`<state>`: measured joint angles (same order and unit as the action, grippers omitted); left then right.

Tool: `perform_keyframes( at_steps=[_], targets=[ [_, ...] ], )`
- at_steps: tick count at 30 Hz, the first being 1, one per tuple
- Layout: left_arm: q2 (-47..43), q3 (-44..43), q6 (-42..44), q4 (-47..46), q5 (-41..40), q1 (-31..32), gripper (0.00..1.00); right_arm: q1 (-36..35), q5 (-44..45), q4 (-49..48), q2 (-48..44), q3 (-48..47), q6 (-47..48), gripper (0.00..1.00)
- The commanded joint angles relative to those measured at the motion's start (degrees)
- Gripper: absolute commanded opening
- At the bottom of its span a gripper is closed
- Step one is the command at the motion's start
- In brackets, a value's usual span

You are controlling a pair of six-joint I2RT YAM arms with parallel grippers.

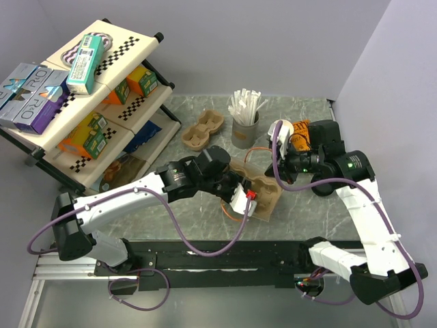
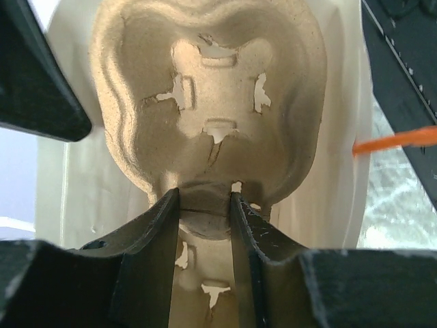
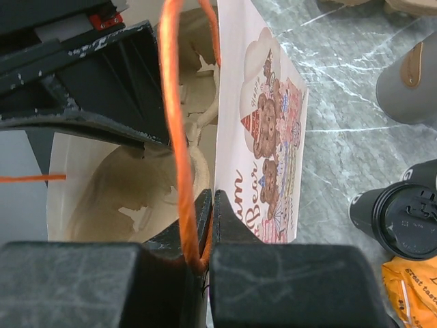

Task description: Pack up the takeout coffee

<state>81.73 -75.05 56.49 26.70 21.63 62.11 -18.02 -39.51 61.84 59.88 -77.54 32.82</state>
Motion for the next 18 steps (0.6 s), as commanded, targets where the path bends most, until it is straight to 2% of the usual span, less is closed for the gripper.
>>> perform_keyframes(
  at_steps=[1, 14, 18],
  targets=[
    [-0.4, -3.8, 4.1, 4.7, -3.4, 1.3, 0.01, -0.4, -0.9, -2.2, 0.1, -0.6, -2.5, 0.0],
    [3.3, -11.7, 5.6, 16.6, -9.8, 2.9, 0.01, -4.0, 1.8, -1.1, -1.8, 0.8, -1.1, 0.0],
    [-0.7, -7.8, 5.2, 12.6, -8.2, 2.9, 0.01, -4.0, 2.6, -2.2, -2.0, 2.6, -1.4, 0.0]
  ],
)
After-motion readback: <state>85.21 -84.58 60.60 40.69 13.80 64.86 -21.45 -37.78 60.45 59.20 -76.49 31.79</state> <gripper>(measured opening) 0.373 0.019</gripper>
